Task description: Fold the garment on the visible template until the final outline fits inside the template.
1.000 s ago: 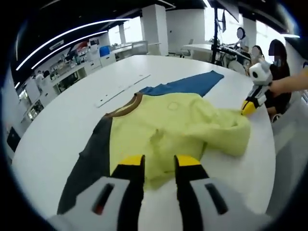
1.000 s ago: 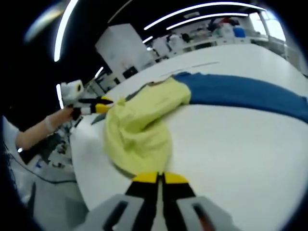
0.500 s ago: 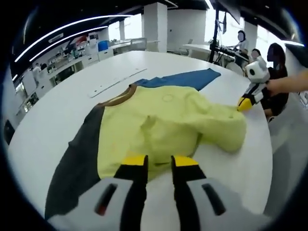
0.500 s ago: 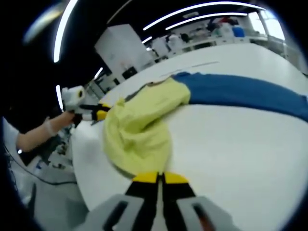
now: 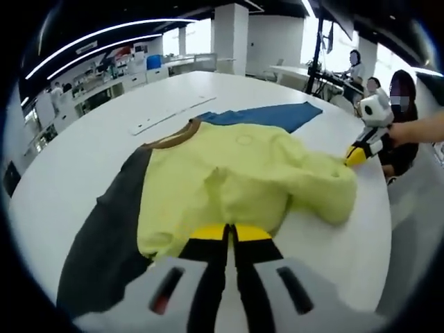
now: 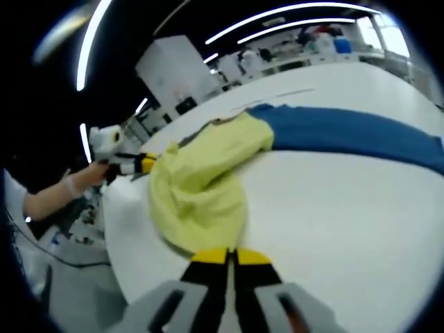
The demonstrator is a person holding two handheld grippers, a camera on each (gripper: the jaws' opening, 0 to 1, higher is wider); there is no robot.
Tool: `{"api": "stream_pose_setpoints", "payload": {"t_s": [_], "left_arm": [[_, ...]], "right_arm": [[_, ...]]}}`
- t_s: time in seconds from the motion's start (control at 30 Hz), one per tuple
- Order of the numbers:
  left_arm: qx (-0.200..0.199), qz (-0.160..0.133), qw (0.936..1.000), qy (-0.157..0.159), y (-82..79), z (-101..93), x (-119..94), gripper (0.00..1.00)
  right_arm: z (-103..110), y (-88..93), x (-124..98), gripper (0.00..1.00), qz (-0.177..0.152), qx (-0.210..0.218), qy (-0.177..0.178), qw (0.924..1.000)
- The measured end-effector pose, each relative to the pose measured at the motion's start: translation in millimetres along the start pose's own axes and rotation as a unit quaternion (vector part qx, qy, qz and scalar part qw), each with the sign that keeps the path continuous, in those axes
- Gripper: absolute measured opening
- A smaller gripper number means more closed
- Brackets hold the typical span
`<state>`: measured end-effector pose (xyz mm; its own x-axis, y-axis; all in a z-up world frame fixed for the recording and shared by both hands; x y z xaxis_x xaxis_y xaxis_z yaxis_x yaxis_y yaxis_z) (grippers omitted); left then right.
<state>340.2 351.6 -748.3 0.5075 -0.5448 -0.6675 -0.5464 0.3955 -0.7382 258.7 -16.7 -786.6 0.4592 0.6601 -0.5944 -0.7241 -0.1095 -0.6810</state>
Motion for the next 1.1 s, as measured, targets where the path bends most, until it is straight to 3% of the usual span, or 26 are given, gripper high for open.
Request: {"api": "stream_pose_setpoints", "payload": {"t_s": [0.2,0.37,0.67,0.9,1.1], "left_arm": [[-0.044,0.003,0.9990,0.004,8.9,-2.6,-14.4,0.00],[-0.071,0.014,0.9974,0.007,16.5,-9.4,-38.4,0.00],[-0.122,0.057,0.9908,0.009,55.8,-18.8,-73.0,0.00],[-0.196,0.067,0.9781,0.019,88.4,-29.8,-90.3,0.00],[-0.230,0.067,0.9707,0.019,102.8,-38.0,-105.4,0.00]], "right_arm": [[2.2,-0.2,0.3,0.00,0.002,-0.007,0.013,0.9999],[3.7,-5.6,-9.0,0.00,-0.008,-0.007,0.020,0.9997],[9.5,-4.0,-32.0,0.00,-0.023,-0.011,0.025,0.9994],[12.5,11.3,-47.2,0.00,-0.024,-0.007,0.032,0.9992],[16.9,24.8,-57.8,0.00,-0.025,0.000,0.035,0.9991]]}}
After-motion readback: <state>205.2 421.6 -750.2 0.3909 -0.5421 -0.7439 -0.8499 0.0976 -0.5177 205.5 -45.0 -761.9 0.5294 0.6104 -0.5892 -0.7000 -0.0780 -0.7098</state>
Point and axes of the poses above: the point that each gripper's makers call its tool centre point, and the gripper's own axes: x roughly forward along the fingers, z roughly to its left, y roughly out of its underside, the point moved 10 cm from there along -x, roughly backward along the fingers, and after that the axes turned 4 degrees about -x, right-handed, at the moved point
